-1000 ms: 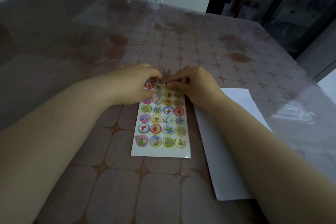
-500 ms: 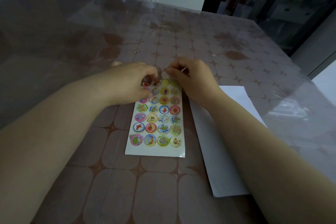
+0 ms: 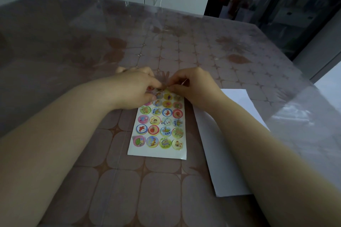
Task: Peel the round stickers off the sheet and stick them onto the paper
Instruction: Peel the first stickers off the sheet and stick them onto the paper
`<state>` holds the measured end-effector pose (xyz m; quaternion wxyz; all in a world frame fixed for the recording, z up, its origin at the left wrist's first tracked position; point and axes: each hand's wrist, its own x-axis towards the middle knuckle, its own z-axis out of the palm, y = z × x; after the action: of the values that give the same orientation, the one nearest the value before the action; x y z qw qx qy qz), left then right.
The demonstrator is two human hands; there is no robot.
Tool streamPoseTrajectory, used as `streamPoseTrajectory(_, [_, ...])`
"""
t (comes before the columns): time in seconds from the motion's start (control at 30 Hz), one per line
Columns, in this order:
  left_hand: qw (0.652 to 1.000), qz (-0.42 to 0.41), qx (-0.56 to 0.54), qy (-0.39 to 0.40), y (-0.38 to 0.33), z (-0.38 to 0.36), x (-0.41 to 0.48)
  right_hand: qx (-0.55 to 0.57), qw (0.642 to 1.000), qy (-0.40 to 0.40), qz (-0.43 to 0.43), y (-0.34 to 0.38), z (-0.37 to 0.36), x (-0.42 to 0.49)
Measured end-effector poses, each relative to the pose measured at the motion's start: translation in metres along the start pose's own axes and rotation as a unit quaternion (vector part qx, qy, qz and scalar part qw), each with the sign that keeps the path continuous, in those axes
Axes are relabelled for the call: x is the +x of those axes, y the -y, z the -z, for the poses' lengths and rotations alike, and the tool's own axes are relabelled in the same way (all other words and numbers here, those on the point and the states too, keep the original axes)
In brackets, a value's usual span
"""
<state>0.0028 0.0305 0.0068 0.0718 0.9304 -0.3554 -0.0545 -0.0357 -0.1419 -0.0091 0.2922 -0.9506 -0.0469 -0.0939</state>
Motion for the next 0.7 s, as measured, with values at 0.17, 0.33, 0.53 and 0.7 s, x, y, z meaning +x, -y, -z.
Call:
streamPoseTrajectory(0.17, [1.000, 0.014, -0.010, 0.000, -0.001, -0.001, 0.002, -0.077, 0.995, -0.004, 0.058, 0.003, 0.002, -0.002])
streamPoseTrajectory(0.33, [0.999, 0.033, -0.013, 0.004, 0.000, 0.000, 0.003, -0.123, 0.988, -0.036, 0.087, 0.003, 0.003, -0.002])
streamPoseTrajectory(0.53, [0.999, 0.025, -0.028, 0.005, -0.001, 0.002, 0.002, 0.003, 0.999, -0.039, -0.003, 0.002, 0.023, -0.004])
streamPoseTrajectory(0.7, [1.000, 0.005, -0.023, 0.001, -0.001, 0.001, 0.000, 0.034, 0.995, 0.007, -0.091, 0.009, 0.072, -0.015])
